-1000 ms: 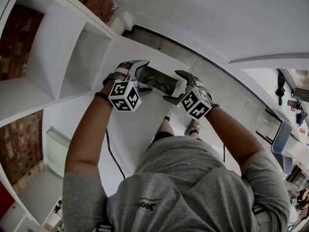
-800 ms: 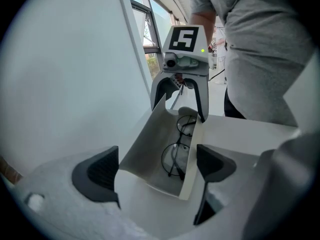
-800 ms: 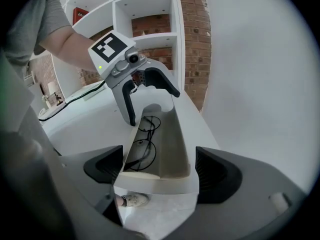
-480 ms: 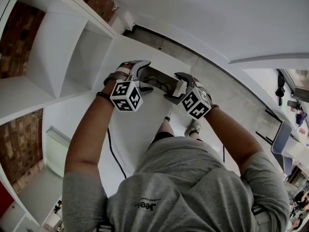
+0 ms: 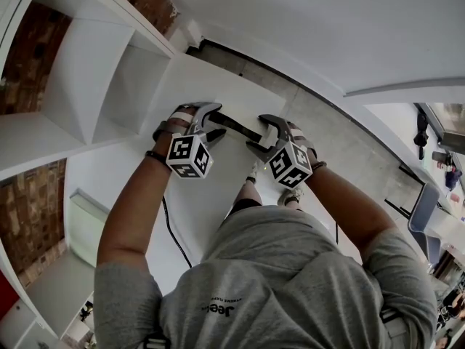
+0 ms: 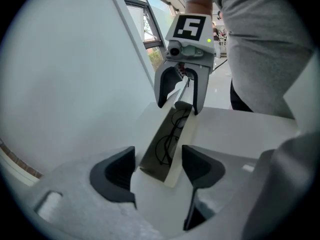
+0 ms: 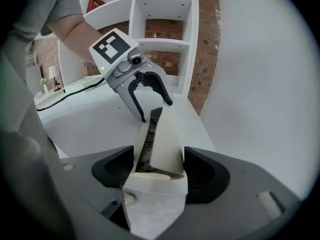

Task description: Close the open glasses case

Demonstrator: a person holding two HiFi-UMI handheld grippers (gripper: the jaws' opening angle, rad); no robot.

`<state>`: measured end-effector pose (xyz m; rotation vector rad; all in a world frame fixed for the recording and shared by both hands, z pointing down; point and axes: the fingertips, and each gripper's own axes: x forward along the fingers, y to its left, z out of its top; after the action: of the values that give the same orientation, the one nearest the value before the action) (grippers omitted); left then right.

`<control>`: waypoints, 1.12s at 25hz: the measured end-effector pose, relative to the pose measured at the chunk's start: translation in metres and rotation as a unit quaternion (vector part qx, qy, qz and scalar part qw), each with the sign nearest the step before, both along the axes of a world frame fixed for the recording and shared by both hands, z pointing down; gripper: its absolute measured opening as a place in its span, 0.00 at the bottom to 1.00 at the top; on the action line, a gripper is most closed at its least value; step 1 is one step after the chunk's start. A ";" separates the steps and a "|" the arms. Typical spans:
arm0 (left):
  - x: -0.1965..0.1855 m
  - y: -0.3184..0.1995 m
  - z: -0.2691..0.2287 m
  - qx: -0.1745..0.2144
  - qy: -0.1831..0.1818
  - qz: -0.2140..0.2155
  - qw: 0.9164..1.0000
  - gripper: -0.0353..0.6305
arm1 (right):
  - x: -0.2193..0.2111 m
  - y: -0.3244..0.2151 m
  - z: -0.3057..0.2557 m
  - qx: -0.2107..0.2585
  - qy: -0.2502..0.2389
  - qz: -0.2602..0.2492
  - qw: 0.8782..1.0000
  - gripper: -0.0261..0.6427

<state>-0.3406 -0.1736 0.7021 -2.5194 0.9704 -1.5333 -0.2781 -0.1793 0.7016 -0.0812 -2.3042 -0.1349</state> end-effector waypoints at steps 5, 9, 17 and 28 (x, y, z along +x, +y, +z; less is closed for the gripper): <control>-0.008 0.016 0.005 -0.007 -0.022 -0.003 1.000 0.24 | 0.003 0.011 0.002 0.029 -0.003 -0.012 1.000 0.44; -0.007 0.016 0.006 -0.015 -0.017 -0.012 1.000 0.24 | 0.002 0.012 0.002 0.039 -0.003 -0.015 0.999 0.44; -0.001 0.043 0.019 -0.089 -0.005 0.017 0.996 0.29 | 0.003 0.022 0.006 -0.011 0.026 -0.012 1.000 0.55; 0.016 0.039 -0.019 -0.069 0.100 -0.038 0.992 0.29 | -0.001 0.019 -0.024 -0.036 -0.020 0.003 0.999 0.55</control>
<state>-0.3249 -0.1343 0.6834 -2.8076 1.0270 -1.4352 -0.2791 -0.1606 0.6779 -0.1081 -2.3492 -0.0515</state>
